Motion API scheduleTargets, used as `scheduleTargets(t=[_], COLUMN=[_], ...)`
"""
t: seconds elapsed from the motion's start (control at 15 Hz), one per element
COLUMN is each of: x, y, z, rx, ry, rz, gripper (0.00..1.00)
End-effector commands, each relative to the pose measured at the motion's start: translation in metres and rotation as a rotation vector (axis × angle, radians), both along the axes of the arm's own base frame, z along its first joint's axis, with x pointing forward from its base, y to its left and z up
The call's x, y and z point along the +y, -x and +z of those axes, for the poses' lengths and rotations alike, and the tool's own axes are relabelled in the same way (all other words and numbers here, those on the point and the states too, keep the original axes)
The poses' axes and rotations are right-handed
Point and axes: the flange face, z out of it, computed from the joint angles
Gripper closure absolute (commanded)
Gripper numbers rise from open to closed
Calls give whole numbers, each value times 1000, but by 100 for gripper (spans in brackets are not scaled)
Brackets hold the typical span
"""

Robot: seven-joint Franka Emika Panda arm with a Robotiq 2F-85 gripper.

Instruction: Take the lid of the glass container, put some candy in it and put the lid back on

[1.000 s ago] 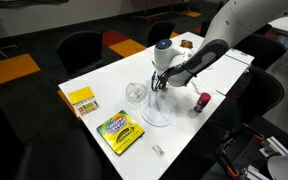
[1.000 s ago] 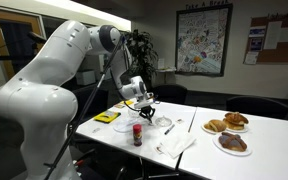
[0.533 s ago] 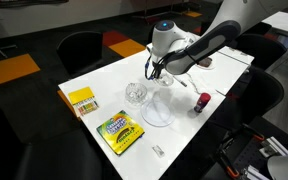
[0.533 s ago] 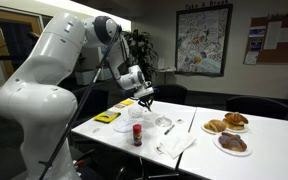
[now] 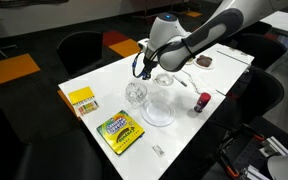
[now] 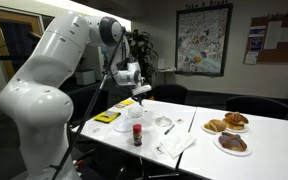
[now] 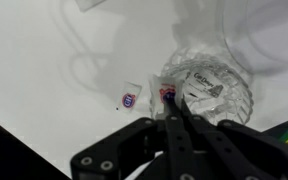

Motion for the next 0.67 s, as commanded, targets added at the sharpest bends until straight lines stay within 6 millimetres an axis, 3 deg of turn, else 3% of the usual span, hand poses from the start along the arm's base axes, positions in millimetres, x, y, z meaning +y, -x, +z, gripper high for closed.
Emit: scheduleTargets(t=[0.0, 0.13, 0.2, 0.33, 0.6], x=[7, 12, 14, 14, 8], y=[-10, -13, -14, -16, -20], z=[-20, -34, -42, -56, -63], rx=[59, 105, 126, 164, 191], ry=[-133, -189, -206, -228, -190], rz=[93, 134, 154, 201, 220], gripper=[99, 99, 72, 65, 37])
